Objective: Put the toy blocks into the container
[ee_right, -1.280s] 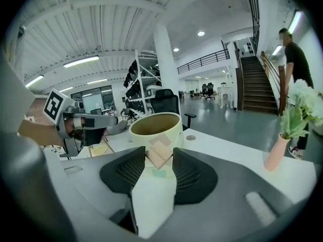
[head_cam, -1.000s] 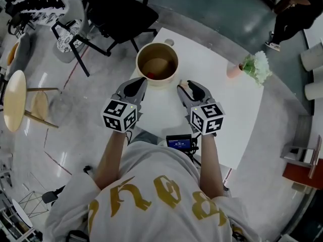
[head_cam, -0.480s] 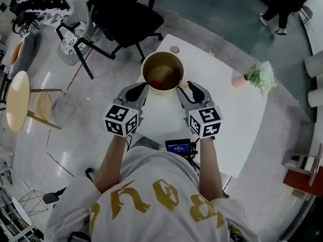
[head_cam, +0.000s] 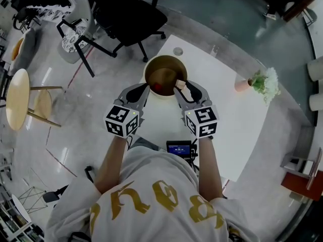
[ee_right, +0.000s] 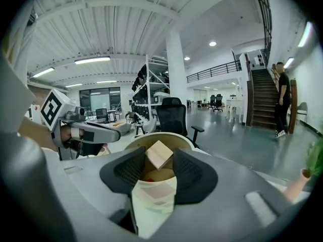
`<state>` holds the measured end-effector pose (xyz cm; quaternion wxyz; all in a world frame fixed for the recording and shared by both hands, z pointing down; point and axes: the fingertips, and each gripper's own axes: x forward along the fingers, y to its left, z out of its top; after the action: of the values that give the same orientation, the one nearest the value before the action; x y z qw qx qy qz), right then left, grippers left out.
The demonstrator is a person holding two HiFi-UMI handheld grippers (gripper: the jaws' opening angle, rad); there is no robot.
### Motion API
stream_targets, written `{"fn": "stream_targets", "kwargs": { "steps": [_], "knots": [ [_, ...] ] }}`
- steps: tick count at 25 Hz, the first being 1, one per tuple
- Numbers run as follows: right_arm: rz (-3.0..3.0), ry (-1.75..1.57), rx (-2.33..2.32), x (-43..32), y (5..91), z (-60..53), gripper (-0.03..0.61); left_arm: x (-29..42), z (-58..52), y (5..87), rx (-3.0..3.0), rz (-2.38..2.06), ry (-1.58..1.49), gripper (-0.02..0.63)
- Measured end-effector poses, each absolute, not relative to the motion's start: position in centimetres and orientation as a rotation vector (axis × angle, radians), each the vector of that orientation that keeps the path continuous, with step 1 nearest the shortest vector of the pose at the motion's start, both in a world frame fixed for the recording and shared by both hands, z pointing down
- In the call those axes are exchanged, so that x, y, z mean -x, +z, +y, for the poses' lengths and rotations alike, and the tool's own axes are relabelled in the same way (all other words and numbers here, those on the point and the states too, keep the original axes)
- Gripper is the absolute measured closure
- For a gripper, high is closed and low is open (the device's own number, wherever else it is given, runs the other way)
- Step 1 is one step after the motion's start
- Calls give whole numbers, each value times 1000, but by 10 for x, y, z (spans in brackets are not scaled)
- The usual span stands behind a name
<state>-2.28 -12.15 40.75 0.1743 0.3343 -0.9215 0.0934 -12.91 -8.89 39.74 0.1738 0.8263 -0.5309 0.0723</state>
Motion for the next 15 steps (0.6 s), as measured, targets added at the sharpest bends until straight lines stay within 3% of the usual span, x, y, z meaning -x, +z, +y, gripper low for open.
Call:
{"fn": "stream_targets", "kwargs": {
  "steps": [15],
  "knots": [
    [-2563, 200, -869, 41, 428, -128, 379, 124, -102, 410, -2327, -1487, 220, 612]
  ]
}}
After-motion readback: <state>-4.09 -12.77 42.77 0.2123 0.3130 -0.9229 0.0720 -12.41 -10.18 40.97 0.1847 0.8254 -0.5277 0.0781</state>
